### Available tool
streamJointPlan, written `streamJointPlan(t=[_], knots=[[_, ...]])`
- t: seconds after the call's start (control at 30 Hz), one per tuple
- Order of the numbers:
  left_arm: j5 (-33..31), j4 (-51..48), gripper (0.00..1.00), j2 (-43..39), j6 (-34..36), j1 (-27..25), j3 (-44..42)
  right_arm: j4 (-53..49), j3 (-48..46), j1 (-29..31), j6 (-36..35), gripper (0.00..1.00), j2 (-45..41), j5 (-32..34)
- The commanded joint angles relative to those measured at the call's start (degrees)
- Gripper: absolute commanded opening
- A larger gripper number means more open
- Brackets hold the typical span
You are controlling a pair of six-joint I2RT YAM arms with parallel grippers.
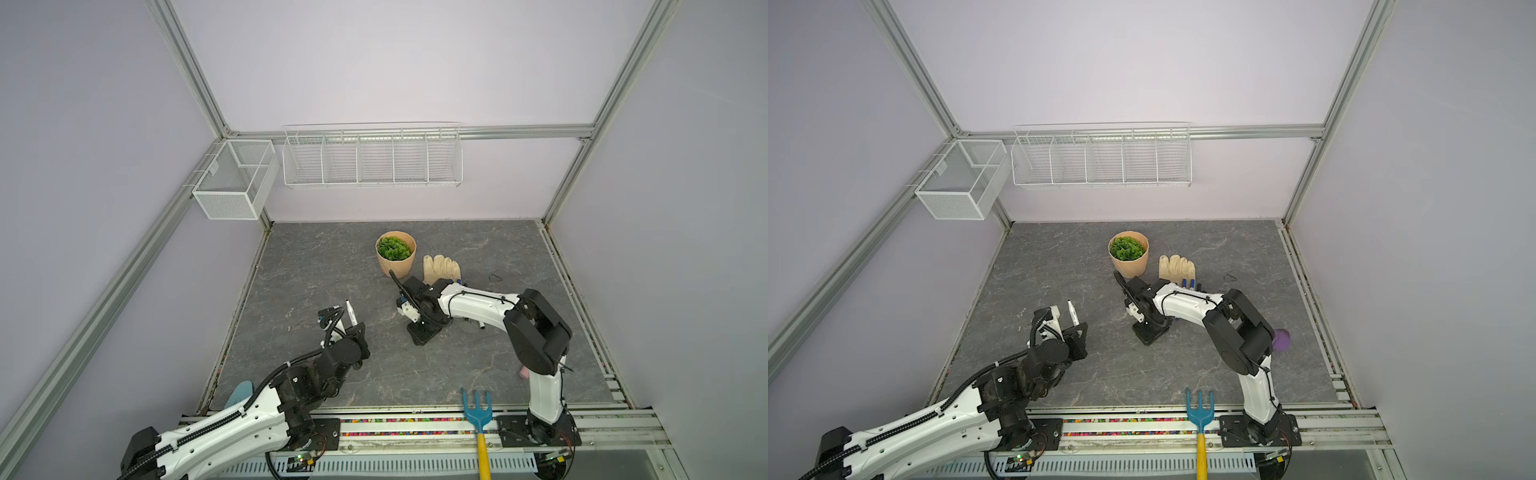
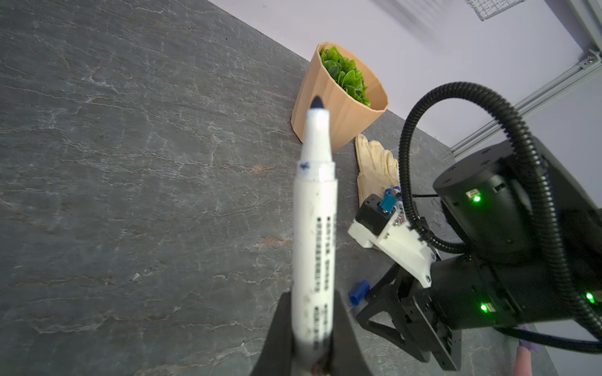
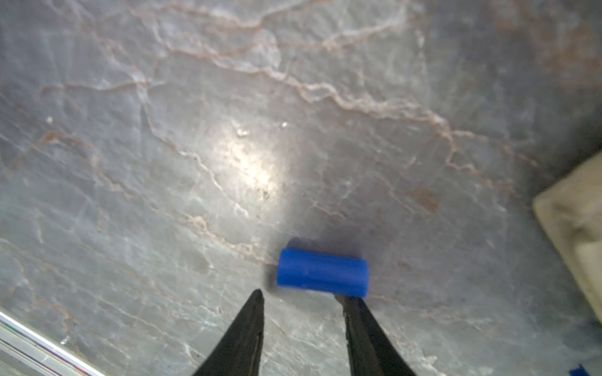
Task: Insert the pens into the pen caps
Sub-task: 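Lift the blue cap with the right gripper and carry it above the marker tip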
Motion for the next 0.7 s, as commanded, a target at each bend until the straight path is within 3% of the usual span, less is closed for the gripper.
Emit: streamJointPlan(t=[0.0,0.37,0.67], knots=[[-1.2,-1.58,0.0,-0.27,0.14,0.44,1.24,0.47,1.18,-0.8,0.92,0.46,2.84,-0.11],[-1.19,-2.9,0.0,-2.41,0.3,0.52,0.4,-1.05,9.31,-1.01,2.86,0.5,7.85,-6.42],[-1.85,-4.49,0.0,-4.66,0.12,0.52,0.01,-4.28,13.32,-0.51,5.78,0.49,12.31,1.77]])
